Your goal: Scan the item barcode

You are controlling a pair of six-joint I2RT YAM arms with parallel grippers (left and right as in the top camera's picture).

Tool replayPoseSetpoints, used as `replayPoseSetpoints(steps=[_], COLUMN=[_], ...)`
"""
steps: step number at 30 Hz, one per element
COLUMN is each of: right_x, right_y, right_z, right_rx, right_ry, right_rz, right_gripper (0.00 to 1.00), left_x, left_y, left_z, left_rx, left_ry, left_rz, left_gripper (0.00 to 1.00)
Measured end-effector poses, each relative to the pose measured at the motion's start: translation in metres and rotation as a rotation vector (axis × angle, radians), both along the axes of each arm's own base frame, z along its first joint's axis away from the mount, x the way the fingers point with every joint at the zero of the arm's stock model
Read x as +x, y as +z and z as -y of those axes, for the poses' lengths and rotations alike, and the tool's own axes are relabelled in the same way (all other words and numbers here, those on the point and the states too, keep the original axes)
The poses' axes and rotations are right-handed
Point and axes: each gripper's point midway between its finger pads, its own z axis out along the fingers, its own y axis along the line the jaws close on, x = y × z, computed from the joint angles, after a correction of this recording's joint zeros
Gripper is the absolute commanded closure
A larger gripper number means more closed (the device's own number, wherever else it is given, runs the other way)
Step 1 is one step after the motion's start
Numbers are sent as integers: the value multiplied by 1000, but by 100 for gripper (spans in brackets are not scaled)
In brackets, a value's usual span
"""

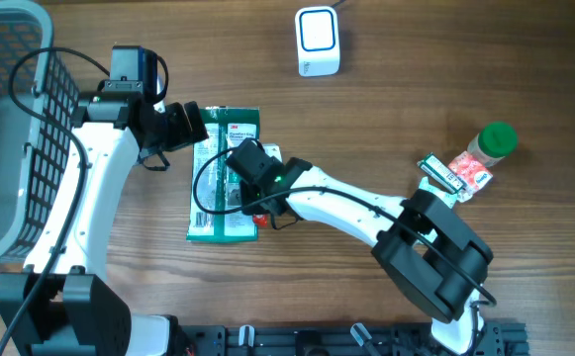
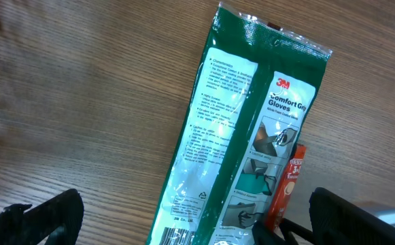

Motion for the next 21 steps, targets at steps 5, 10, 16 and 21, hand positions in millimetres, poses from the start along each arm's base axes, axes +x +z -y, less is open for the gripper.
replayPoseSetpoints(steps=[5,10,16,21], right_x=[1,-2,-6,-6], right_y=[1,0,-6,-8], right_z=[-3,-2,-3,-4], right_rx=[15,7,-4,-4], right_ry=[-12,-14,-6,-7], right_rz=[1,-9,-18,-19], right_gripper=[59,59,62,74], left_x=[0,0,0,0], left_y=[0,0,0,0], left_z=[0,0,0,0], left_rx=[0,0,0,0], left_ry=[0,0,0,0], left_rz=[0,0,0,0], left_gripper=[0,0,0,0])
